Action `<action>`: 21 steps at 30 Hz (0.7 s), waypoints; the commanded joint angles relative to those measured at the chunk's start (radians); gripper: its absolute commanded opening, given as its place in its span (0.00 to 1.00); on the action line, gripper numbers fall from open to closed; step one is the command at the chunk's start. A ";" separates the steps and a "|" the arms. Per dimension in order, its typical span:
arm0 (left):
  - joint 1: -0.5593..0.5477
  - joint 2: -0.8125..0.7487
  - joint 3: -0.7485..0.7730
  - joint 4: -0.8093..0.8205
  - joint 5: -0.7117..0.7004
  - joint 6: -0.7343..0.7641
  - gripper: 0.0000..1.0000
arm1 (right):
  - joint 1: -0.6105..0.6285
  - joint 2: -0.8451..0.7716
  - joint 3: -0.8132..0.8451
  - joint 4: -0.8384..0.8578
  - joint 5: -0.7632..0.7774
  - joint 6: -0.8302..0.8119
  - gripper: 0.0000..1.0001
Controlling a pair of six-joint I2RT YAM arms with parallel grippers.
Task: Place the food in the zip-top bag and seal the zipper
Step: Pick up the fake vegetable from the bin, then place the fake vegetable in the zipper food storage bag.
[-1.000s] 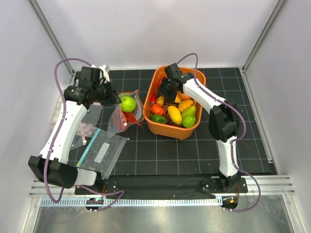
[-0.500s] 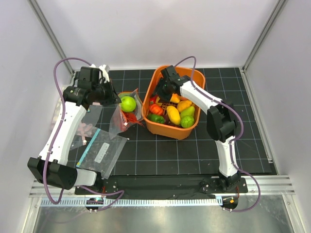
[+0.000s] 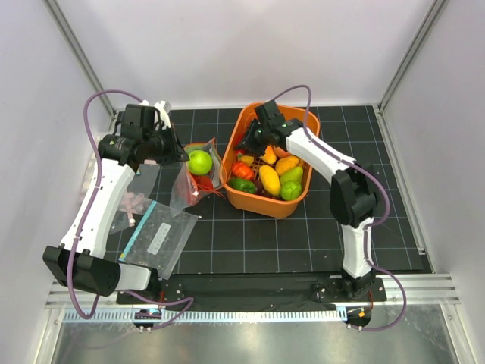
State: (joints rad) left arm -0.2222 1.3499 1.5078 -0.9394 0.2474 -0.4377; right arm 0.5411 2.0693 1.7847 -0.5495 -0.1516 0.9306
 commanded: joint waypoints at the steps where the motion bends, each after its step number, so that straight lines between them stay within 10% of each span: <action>1: -0.003 -0.031 0.042 0.057 0.032 0.002 0.00 | -0.007 -0.193 -0.016 0.086 -0.101 -0.079 0.14; 21: -0.005 0.008 0.109 0.088 0.089 -0.070 0.00 | 0.000 -0.454 -0.110 0.250 -0.841 -0.098 0.13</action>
State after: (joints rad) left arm -0.2222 1.3594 1.5509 -0.9295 0.2886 -0.4904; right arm 0.5316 1.6554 1.6802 -0.3401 -0.8509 0.8112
